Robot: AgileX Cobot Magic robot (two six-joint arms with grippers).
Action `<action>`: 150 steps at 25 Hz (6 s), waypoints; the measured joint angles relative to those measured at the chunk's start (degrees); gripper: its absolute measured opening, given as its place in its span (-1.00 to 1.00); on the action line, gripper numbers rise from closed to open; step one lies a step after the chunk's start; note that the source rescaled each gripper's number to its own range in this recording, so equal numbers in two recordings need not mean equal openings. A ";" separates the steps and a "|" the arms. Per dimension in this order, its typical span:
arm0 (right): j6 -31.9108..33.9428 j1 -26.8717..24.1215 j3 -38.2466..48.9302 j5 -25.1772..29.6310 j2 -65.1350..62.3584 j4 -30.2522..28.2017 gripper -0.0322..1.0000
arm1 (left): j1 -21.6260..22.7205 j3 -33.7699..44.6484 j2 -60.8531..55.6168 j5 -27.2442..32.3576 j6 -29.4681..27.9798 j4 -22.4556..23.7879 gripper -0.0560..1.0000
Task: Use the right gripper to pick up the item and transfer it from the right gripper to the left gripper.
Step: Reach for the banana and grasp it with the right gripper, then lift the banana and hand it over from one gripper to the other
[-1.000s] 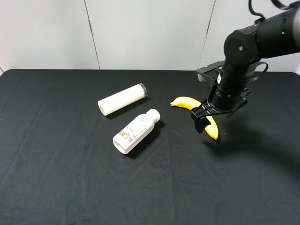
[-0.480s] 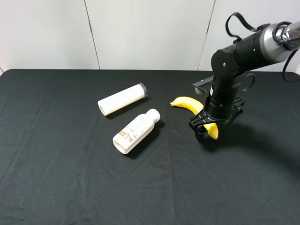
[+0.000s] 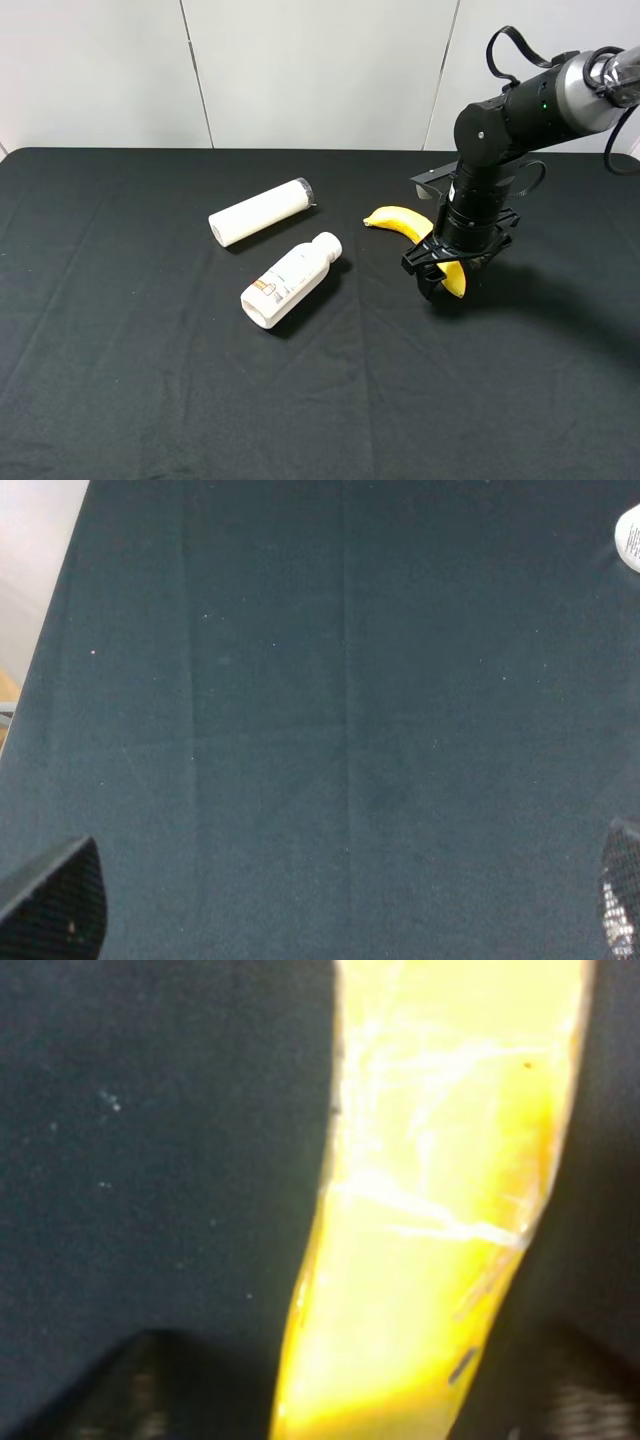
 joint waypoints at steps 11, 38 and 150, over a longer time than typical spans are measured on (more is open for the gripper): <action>0.00 0.00 -0.72 1.90 0.00 0.12 -0.88 | 0.00 0.00 0.00 0.00 0.00 0.00 0.94; -0.67 0.00 -11.70 25.08 -20.89 1.83 -0.88 | 0.00 0.00 0.00 0.00 0.00 -0.02 0.94; -33.20 16.98 -11.70 27.09 -26.30 10.61 -0.88 | -42.06 -33.39 81.31 -30.98 34.39 -22.31 0.63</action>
